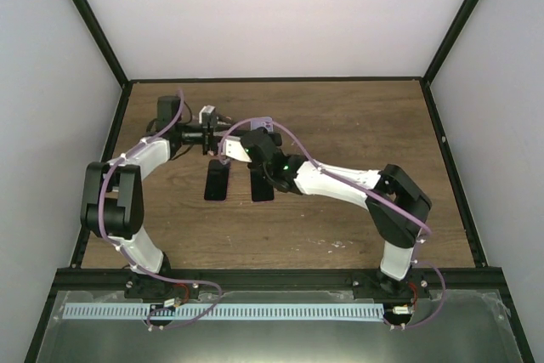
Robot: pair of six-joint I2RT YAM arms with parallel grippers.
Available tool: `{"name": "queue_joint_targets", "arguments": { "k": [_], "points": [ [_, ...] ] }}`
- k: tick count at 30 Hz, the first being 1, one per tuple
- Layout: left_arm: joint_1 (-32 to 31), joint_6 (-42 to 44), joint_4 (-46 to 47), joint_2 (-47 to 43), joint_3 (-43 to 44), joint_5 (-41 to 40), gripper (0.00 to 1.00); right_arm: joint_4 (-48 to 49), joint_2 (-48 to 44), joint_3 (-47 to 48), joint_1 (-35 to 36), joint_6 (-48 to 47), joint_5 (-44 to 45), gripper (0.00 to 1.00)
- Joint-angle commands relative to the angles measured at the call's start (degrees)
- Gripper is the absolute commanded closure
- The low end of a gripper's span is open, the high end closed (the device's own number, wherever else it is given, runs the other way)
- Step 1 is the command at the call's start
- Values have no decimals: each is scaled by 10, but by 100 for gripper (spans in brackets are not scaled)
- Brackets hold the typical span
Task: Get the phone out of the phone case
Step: Adjust the phone.
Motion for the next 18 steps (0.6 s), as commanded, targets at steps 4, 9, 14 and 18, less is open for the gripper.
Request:
{"name": "queue_joint_targets", "arguments": {
  "k": [4,9,14,18],
  "points": [
    [49,190,-115,-51,67,-21,15,-88,-59,99,-28,140,-87,99],
    [95,260,-140,-82,84,-8,2,-192,-78,178,-84,261,-219,99],
    [112,299,-118,-130,76,-11,0,-229,-102,224,-152,368,-386,99],
    [107,345,-114,-176,70,-56,0,-214,-124,230,-227,474,-542,99]
  ]
}}
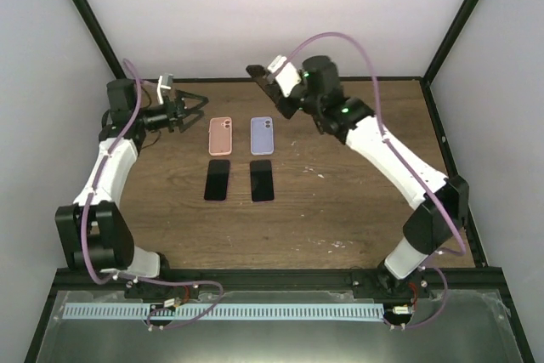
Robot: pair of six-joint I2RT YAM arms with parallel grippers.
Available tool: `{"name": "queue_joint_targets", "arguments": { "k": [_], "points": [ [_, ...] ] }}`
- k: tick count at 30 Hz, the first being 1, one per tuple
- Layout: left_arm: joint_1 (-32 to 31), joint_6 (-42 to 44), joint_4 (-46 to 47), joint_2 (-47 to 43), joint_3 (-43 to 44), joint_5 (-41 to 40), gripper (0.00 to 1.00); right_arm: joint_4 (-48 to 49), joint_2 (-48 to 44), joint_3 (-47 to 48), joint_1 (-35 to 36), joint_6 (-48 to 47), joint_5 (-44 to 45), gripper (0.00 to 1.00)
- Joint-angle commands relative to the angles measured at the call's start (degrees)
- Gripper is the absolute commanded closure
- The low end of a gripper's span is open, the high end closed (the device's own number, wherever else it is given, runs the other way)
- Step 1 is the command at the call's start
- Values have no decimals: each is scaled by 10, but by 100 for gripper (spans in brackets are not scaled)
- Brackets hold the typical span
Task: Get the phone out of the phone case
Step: Adjust the phone.
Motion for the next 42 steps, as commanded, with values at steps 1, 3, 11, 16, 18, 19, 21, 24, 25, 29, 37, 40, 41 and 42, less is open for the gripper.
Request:
{"name": "queue_joint_targets", "arguments": {
  "k": [1,3,11,16,18,19,21,24,25,29,37,40,41,42],
  "points": [
    [-8,68,25,-58,-8,-38,0,16,-42,26,-69,163,-232,99],
    [-22,72,47,-73,-12,-48,0,47,-54,10,-101,216,-317,99],
    [-111,140,76,-88,2,-19,2,212,-66,-57,-156,436,-525,99],
    [-168,195,25,-74,36,-31,4,314,-54,-84,-158,551,-582,99],
    [-183,198,25,-72,36,-38,5,354,-50,-96,-157,593,-592,99],
    [-190,197,26,-71,35,-40,6,370,-48,-102,-158,612,-596,99],
    [-200,190,34,-65,34,-45,10,408,-45,-116,-158,647,-602,99],
    [-210,165,62,-56,29,-43,17,446,-43,-135,-157,682,-609,99],
    [-214,158,70,-51,29,-41,20,455,-43,-140,-157,688,-610,99],
    [-228,129,102,-34,30,-37,31,499,-42,-159,-154,714,-615,99],
    [-265,74,182,-4,29,-29,53,586,-35,-185,-148,761,-624,99],
    [-272,64,199,-1,26,-29,61,592,-33,-185,-149,764,-624,99],
    [-272,58,209,0,23,-28,66,595,-31,-185,-149,767,-624,99],
    [-272,50,226,-1,19,-28,69,600,-30,-186,-149,769,-625,99]
  ]
}}
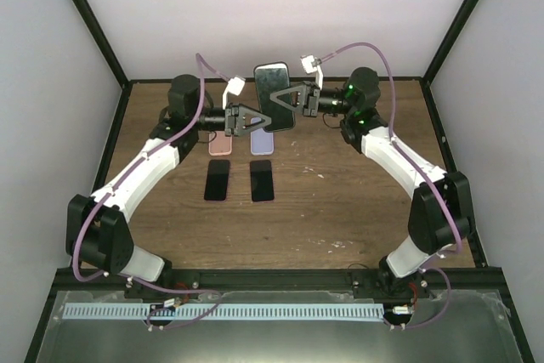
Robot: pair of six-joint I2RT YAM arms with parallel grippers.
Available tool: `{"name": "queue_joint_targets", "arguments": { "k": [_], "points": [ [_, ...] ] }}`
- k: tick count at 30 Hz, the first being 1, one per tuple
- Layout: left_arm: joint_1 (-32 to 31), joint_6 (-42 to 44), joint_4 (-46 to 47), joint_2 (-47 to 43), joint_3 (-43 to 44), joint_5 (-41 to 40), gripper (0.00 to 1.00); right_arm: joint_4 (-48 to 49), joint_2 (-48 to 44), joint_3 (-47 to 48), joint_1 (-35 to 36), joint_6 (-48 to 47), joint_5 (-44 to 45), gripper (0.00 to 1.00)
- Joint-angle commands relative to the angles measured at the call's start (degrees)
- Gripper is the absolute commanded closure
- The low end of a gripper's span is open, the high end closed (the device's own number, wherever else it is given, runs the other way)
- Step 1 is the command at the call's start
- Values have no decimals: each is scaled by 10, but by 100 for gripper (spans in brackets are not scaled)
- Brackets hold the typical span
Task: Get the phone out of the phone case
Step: Adjust the phone.
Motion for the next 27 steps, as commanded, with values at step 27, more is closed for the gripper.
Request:
{"name": "queue_joint_targets", "arguments": {
  "k": [27],
  "points": [
    [-3,436,-373,-61,33,-10,100,-358,-52,53,-5,-361,-74,61]
  ]
}}
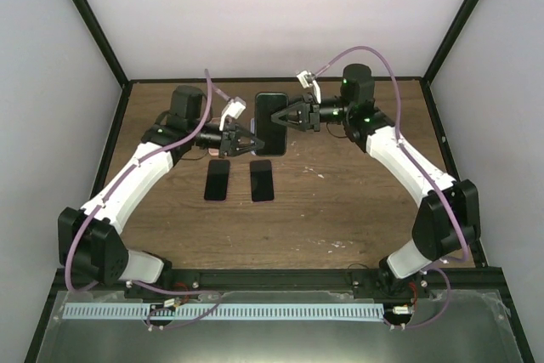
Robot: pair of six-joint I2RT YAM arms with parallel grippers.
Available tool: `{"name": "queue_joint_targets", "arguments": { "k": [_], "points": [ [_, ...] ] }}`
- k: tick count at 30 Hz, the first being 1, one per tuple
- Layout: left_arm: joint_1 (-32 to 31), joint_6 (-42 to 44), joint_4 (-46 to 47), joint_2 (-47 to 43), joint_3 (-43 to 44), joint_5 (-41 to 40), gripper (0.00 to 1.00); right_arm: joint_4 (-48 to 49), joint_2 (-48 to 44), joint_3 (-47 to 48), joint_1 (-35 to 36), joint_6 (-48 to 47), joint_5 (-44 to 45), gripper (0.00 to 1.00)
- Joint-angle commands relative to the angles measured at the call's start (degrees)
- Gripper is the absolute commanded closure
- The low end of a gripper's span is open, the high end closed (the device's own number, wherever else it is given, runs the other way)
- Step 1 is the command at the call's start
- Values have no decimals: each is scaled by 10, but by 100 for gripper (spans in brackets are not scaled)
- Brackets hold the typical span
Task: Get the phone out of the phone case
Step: Adjust the phone.
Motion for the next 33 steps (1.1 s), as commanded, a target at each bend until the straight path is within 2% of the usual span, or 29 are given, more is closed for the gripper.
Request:
{"name": "queue_joint_targets", "arguments": {
  "k": [1,9,21,25,28,33],
  "points": [
    [0,179,-130,-25,35,-6,100,-121,-33,35,-2,-121,-5,61],
    [-2,226,-174,-23,34,3,100,-156,-22,46,-2,-140,-16,64],
    [-2,245,-199,-19,45,-28,100,-187,-5,66,-2,-140,-40,95],
    [-1,240,-197,-24,42,-40,75,-175,-6,76,-2,-122,-38,99],
    [2,220,-168,-47,16,-44,63,-144,-9,79,-7,-84,-40,99],
    [22,194,-141,-76,-20,-30,59,-102,-15,77,-10,-40,-50,99]
  ]
}}
